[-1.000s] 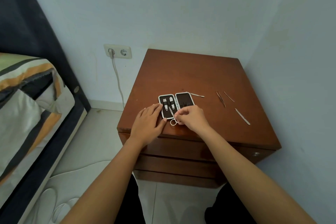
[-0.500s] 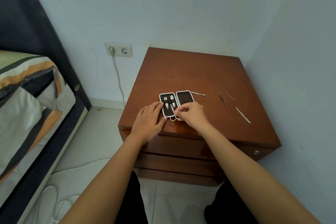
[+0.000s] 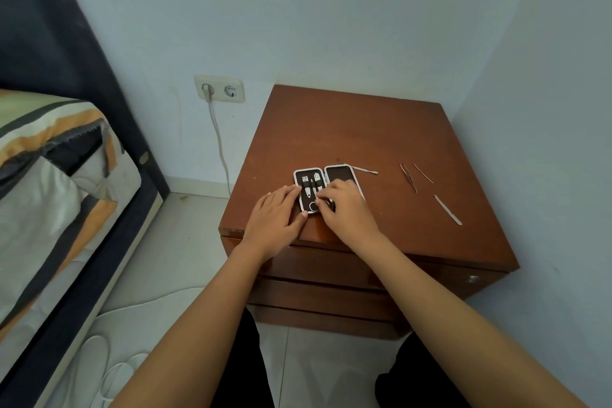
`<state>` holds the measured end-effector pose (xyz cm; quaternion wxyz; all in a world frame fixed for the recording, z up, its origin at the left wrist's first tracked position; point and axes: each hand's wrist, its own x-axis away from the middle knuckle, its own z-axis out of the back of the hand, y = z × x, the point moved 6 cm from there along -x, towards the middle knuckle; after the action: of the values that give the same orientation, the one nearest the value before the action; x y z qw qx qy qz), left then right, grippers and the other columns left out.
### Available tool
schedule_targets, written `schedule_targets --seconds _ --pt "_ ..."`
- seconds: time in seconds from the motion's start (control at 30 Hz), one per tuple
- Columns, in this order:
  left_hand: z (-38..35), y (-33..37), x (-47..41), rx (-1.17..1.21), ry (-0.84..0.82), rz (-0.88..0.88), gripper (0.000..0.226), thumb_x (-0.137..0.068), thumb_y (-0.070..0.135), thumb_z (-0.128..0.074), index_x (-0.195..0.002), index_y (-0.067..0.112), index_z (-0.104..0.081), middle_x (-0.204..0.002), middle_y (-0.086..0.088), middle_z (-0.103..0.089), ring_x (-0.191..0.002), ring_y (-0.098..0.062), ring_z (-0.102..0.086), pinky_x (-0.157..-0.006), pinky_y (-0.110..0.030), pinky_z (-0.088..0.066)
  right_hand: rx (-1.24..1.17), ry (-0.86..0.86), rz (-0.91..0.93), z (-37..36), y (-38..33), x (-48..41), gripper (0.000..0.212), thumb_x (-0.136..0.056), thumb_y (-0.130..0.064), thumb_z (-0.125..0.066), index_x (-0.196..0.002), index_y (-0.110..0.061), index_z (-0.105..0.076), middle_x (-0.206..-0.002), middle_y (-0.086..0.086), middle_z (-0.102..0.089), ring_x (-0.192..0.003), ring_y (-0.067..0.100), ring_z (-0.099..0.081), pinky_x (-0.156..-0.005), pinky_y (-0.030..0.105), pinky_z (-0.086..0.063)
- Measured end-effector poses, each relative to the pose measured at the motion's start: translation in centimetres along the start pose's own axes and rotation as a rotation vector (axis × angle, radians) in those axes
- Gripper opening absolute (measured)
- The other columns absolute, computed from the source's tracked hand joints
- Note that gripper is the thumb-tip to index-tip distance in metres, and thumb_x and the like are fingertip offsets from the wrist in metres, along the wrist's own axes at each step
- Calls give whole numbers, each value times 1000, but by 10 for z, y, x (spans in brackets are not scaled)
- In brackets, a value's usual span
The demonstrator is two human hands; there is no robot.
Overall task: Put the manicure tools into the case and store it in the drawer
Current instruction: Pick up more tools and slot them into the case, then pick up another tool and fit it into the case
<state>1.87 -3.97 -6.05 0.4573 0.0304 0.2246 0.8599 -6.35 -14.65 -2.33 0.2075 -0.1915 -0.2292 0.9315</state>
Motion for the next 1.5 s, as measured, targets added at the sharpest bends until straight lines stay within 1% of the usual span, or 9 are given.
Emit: schedule_targets --seconds 0.27,0.63,0.8,0.93,1.07,1.23,1.3,1.43,1.5 --pt "6 -3 -9 83 -17 36 55 -91 44 -48 -141 22 -37 -139 4 -41 -128 -16 -37 -107 -37 -21 46 -27 183 -4 5 16 25 -90 -14 -53 -110 -9 -66 -105 6 -65 -103 24 -54 -89 32 -44" --pt "0 -6 -19 -14 -139 45 82 -83 65 -36 -150 21 -15 -158 4 -13 -143 -12 -12 -111 -35 -7 -60 -100 198 0 14 10 26 -92 -13 -49 -114 -8 -64 -116 8 -63 -109 24 -51 -96 24 -36" --pt "-4 -4 -14 -88 -74 26 93 -76 75 -20 -150 20 -10 -159 3 -10 -144 -10 -9 -111 -33 -8 -86 241 -47 57 72 -11 26 -92 -15 -47 -108 -4 -64 -110 14 -63 -106 28 -55 -94 24 -34" --pt "-8 -4 -14 -148 -22 39 95 -76 79 -14 -151 20 -9 -159 3 -8 -145 -10 -7 -113 -35 -10 137 127 -308 67 129 -30 34 -92 -13 -48 -123 1 -52 -129 21 -54 -121 37 -43 -105 40 -33" --pt "-9 -6 -15 -169 -2 42 94 -78 79 -16 -150 21 -10 -159 4 -10 -144 -9 -9 -111 -34 -12 323 85 -279 56 133 -34 26 -86 1 -45 -108 4 -59 -104 26 -62 -100 44 -51 -84 45 -44" --pt "-8 -5 -15 -171 17 51 92 -78 79 -19 -150 22 -13 -159 4 -13 -144 -8 -10 -110 -33 -13 197 152 -337 61 131 -40 27 -80 8 -44 -97 -2 -62 -96 21 -61 -93 40 -55 -75 43 -48" --pt "-8 -5 -14 -169 20 54 92 -78 79 -20 -150 22 -14 -158 4 -14 -144 -8 -11 -110 -33 -13 -14 190 -394 66 127 -44 24 -82 5 -51 -99 -8 -62 -95 14 -63 -88 30 -59 -77 37 -52" --pt "-7 -5 -15 -165 33 50 92 -78 78 -22 -150 21 -15 -158 4 -15 -144 -8 -13 -109 -33 -14 -381 256 -348 64 97 -62 31 -79 0 -64 -108 -12 -62 -83 5 -61 -69 12 -55 -57 0 -41" --pt "-7 -5 -15 -167 36 51 91 -78 79 -21 -150 22 -16 -158 5 -15 -144 -8 -13 -109 -32 -13 -440 242 -315 56 81 -70 40 -78 -2 -67 -115 -14 -59 -81 2 -60 -65 4 -54 -59 -2 -41"
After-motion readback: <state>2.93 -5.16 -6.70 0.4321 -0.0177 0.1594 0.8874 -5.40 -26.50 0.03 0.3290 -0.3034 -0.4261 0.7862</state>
